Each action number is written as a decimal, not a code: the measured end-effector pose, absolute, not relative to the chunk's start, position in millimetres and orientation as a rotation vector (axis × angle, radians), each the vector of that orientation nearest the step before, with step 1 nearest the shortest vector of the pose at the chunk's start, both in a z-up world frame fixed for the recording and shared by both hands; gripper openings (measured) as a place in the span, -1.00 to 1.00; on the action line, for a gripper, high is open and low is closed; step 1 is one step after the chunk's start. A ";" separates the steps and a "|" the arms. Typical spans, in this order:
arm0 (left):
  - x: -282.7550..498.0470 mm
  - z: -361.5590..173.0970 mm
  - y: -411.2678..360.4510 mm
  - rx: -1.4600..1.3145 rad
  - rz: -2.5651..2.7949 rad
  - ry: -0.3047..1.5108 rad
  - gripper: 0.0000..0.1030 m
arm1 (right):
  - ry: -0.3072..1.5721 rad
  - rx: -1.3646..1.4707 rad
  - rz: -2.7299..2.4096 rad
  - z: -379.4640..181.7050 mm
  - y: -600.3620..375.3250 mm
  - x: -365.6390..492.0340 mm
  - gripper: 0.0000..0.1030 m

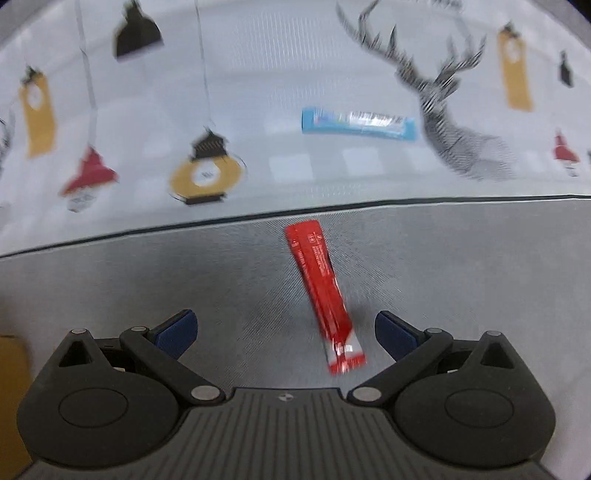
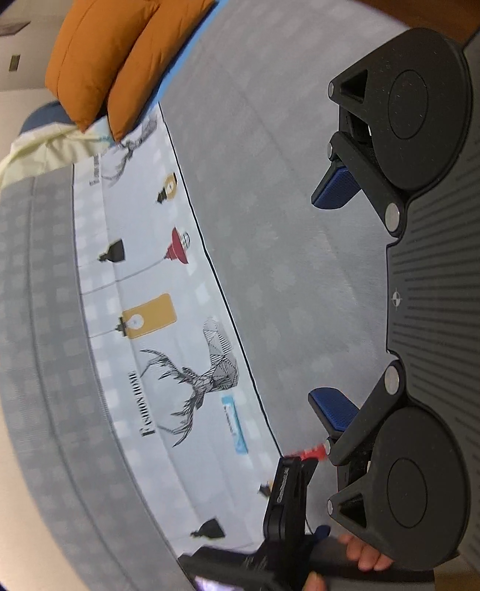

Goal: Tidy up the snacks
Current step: 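Grasp red stick pack with left while right grasps blue stick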

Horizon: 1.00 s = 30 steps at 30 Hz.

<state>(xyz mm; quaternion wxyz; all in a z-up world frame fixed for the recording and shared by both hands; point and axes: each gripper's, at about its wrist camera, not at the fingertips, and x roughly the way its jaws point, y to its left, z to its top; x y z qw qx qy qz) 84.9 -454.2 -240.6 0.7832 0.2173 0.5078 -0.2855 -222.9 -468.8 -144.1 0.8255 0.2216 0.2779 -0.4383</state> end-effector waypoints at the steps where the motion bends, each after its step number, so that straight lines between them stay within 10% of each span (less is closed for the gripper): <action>1: 90.5 -249.1 -455.5 0.469 -0.619 1.111 0.91 | 0.598 0.471 -0.923 -152.7 -480.7 -215.8 0.99; 4: 94.9 -249.4 -444.3 0.449 -0.623 1.044 0.62 | 0.625 0.472 -0.896 -174.5 -511.4 -191.9 0.99; 8: 106.7 -239.7 -417.4 0.441 -0.633 1.027 -0.69 | 0.631 0.410 -0.818 -196.4 -546.1 -142.9 0.99; 25: 156.4 -234.4 -365.8 0.351 -0.648 1.110 -0.77 | 0.771 -0.010 -0.451 -241.6 -587.7 101.3 0.98; 30: 154.0 -223.3 -356.7 0.307 -0.622 1.117 -0.82 | 0.794 0.105 -0.405 -230.4 -590.6 96.8 -0.80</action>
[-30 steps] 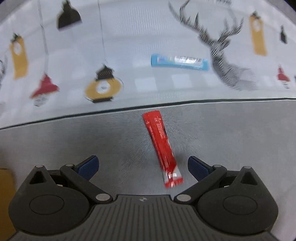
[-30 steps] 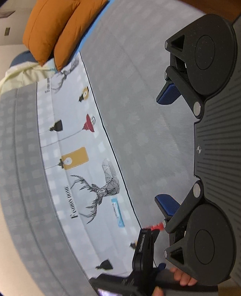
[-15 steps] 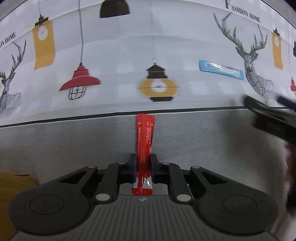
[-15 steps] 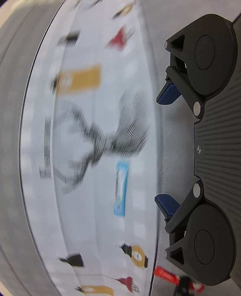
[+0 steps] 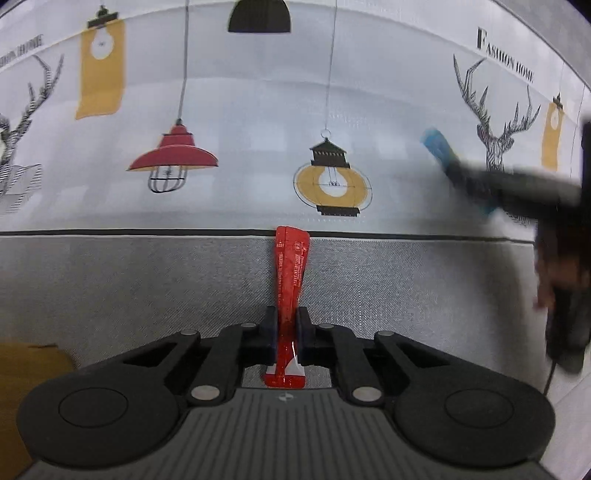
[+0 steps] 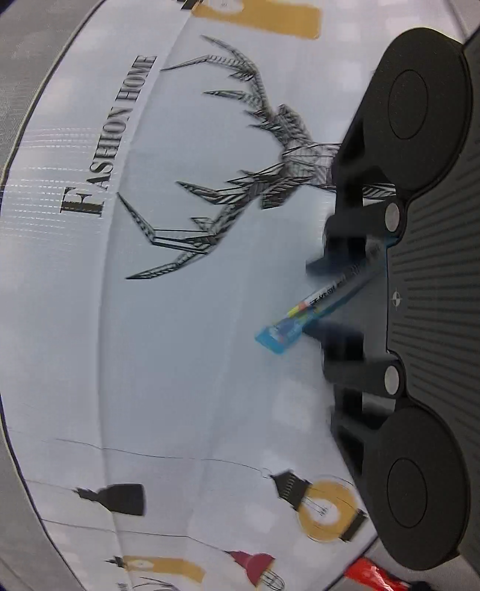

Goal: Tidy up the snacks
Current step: 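Grasp red stick pack with left while right grasps blue stick, then carry red stick pack with left and blue stick with right over the box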

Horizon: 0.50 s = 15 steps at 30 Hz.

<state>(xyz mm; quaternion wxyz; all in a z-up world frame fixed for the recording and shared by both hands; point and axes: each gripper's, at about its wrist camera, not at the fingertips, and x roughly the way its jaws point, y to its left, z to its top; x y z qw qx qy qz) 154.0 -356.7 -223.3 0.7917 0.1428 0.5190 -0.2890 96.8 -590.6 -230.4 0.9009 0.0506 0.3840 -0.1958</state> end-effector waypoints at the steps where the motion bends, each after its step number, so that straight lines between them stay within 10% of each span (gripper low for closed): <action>1: 149.8 -217.9 -353.7 0.302 -0.625 1.104 -0.82 | 0.796 0.106 -0.407 -229.4 -583.9 90.2 -0.88; 15: 33.1 -118.7 -267.6 0.340 -0.802 0.968 -0.81 | 0.641 0.446 -0.625 -163.2 -437.1 -105.6 -0.93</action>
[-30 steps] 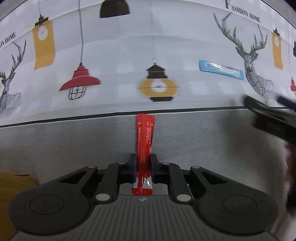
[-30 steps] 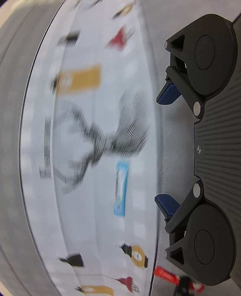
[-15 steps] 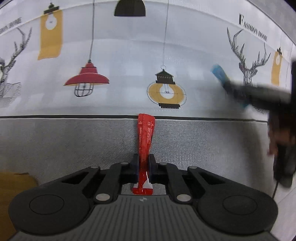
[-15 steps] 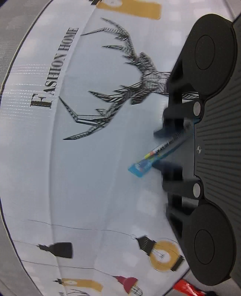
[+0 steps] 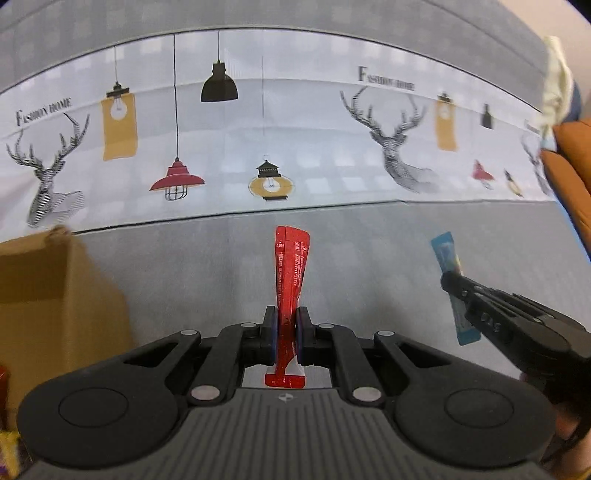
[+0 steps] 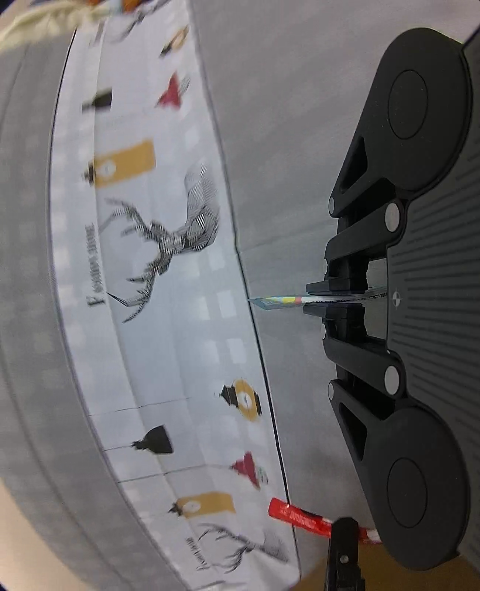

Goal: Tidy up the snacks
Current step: 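Carry red stick pack with left and blue stick with right over the box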

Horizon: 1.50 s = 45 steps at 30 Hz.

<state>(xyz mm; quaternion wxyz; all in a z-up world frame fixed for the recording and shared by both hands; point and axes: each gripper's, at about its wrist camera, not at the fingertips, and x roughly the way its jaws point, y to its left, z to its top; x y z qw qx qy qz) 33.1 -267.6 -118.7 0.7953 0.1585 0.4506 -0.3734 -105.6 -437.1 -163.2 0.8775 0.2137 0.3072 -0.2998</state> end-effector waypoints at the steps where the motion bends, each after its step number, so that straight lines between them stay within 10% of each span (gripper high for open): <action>1: 27.0 -113.5 -260.0 0.345 -0.808 0.964 -0.81 | 0.631 0.459 -0.633 -158.5 -428.1 -118.8 -0.93; 29: -77.6 -0.5 73.9 0.338 -0.614 0.825 -0.81 | 0.573 0.426 -0.326 -8.2 -94.3 -236.6 -0.92; 45: -103.1 1.7 123.3 0.306 -0.574 0.801 -0.81 | 0.580 0.334 -0.218 9.2 -26.9 -241.9 -0.92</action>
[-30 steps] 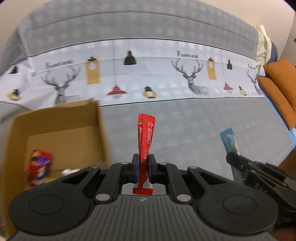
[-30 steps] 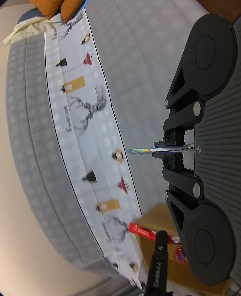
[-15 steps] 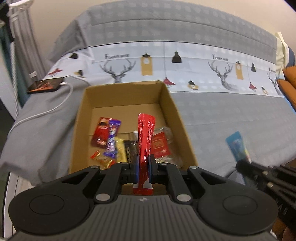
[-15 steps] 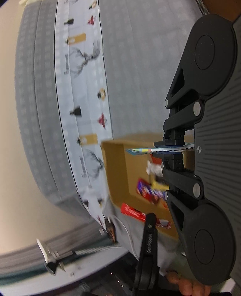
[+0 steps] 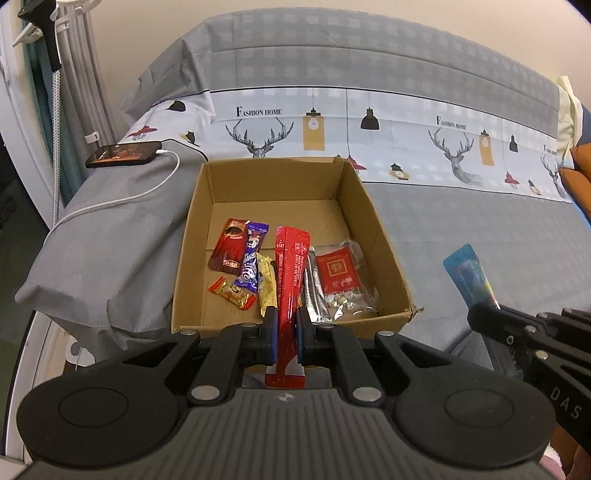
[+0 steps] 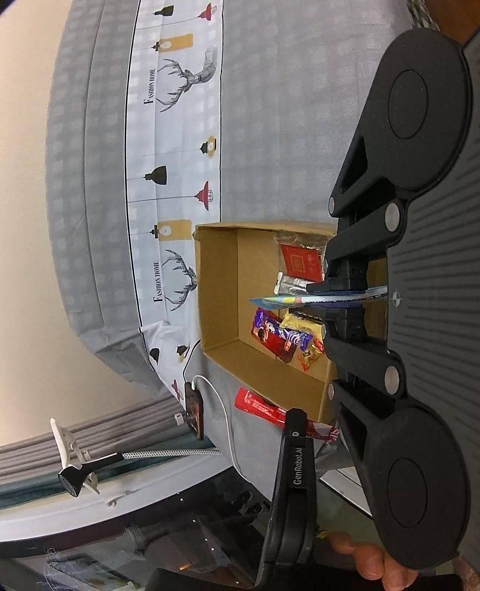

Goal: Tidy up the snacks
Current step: 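Carry red stick pack with left and blue stick with right over the box, then lower red stick with left into the box while right lowers blue stick, release both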

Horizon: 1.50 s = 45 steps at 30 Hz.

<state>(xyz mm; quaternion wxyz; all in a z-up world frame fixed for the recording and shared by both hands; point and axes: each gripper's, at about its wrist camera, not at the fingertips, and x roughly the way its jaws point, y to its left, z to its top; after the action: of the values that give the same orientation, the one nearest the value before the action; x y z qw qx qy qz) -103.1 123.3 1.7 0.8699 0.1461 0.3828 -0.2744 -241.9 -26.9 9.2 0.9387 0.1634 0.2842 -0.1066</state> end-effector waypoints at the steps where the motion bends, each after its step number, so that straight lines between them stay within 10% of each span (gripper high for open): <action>1: -104.0 2.1 123.0 0.307 -0.575 0.798 -0.81 | 0.578 0.331 -0.218 10.0 -26.2 -242.4 -0.92; 45: 21.9 -41.2 92.8 0.339 -0.517 0.919 -0.80 | 0.714 0.352 -0.197 -26.7 -63.8 -118.4 -0.92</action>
<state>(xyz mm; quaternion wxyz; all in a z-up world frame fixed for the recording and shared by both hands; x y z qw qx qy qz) 21.9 92.8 -41.2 0.8507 0.1609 0.4362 -0.2454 -118.4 -63.8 -26.7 0.9172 0.1709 0.3470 -0.0957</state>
